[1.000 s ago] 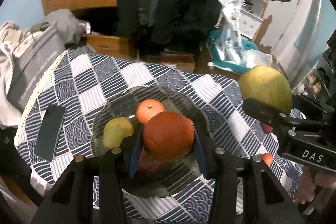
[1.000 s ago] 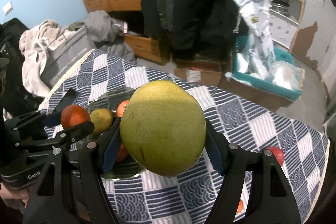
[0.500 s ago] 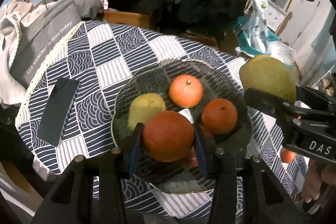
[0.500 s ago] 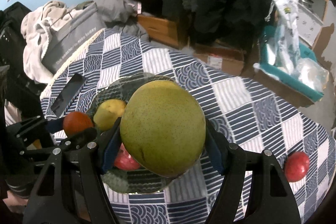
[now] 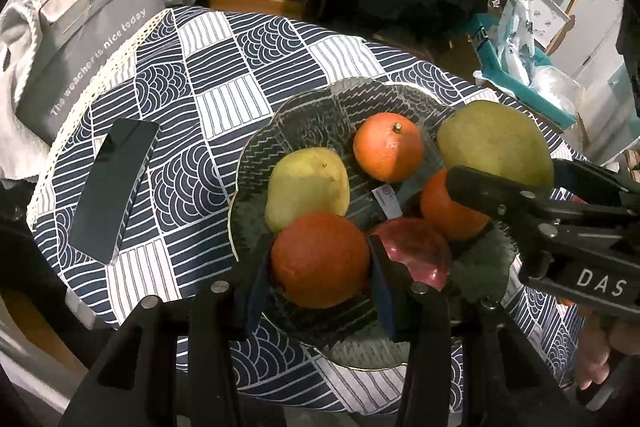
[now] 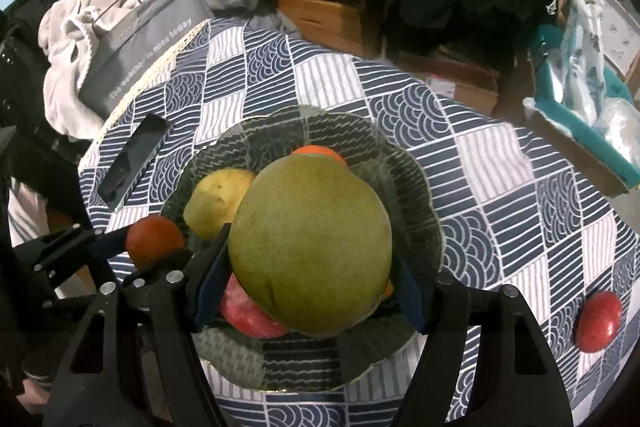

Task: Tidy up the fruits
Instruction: 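Lower the pear and orange onto the glass plate and open both grippers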

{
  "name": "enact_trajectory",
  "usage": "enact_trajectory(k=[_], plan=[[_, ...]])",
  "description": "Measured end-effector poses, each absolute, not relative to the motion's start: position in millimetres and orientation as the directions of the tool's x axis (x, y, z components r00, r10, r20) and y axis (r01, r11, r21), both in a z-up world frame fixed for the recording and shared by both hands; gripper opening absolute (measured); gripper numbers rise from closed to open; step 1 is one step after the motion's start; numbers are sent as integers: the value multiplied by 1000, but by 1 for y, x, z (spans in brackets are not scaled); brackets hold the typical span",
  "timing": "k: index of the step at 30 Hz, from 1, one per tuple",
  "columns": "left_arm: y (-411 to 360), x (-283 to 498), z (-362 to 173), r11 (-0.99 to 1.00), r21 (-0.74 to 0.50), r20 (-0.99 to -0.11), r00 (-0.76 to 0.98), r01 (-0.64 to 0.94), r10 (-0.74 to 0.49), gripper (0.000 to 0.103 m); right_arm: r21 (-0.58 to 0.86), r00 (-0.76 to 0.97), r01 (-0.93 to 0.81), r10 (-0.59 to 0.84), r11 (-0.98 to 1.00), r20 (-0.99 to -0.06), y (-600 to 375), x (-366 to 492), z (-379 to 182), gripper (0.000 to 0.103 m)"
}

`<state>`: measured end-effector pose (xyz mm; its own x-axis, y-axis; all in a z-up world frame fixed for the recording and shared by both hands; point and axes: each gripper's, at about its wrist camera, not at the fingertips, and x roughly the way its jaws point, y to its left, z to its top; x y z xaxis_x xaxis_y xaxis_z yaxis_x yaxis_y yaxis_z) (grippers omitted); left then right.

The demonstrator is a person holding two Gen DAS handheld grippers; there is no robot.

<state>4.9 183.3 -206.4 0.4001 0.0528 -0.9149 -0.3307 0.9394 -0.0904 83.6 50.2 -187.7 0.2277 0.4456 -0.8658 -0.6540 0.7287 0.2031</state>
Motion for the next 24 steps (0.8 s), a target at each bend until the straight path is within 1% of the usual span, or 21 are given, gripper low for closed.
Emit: enact_trajectory(k=[4, 5, 6, 8, 10, 12, 15, 17, 24], plan=[[186, 5, -209, 938, -78, -918, 390, -337, 64, 49, 213, 198, -662, 442, 719, -875, 58, 85, -195, 73], [186, 5, -208, 938, -78, -916, 395, -339, 67, 53, 211, 195, -663, 439, 718, -877, 60, 84, -196, 73], [186, 5, -206, 937, -79, -913, 403, -340, 70, 59, 207, 193, -666, 434, 717, -880, 61, 84, -198, 73], [186, 4, -203, 937, -70, -907, 414, -341, 83, 68, 205, 192, -667, 431, 716, -882, 62, 84, -200, 75], [185, 4, -201, 939, -57, -902, 420, -339, 97, 69, 207, 206, -665, 442, 718, -873, 62, 84, -198, 75], [185, 4, -200, 940, -55, -903, 419, -336, 97, 69, 231, 222, -664, 483, 711, -847, 59, 85, -187, 76], [184, 4, -197, 940, -64, -900, 425, -336, 91, 69, 228, 247, -660, 493, 716, -834, 57, 88, -173, 77], [183, 4, -194, 940, -66, -896, 435, -336, 92, 69, 252, 250, -649, 514, 718, -821, 51, 89, -165, 77], [178, 2, -175, 940, -86, -873, 480, -330, 88, 69, 265, 302, -601, 521, 754, -799, 29, 93, -144, 77]])
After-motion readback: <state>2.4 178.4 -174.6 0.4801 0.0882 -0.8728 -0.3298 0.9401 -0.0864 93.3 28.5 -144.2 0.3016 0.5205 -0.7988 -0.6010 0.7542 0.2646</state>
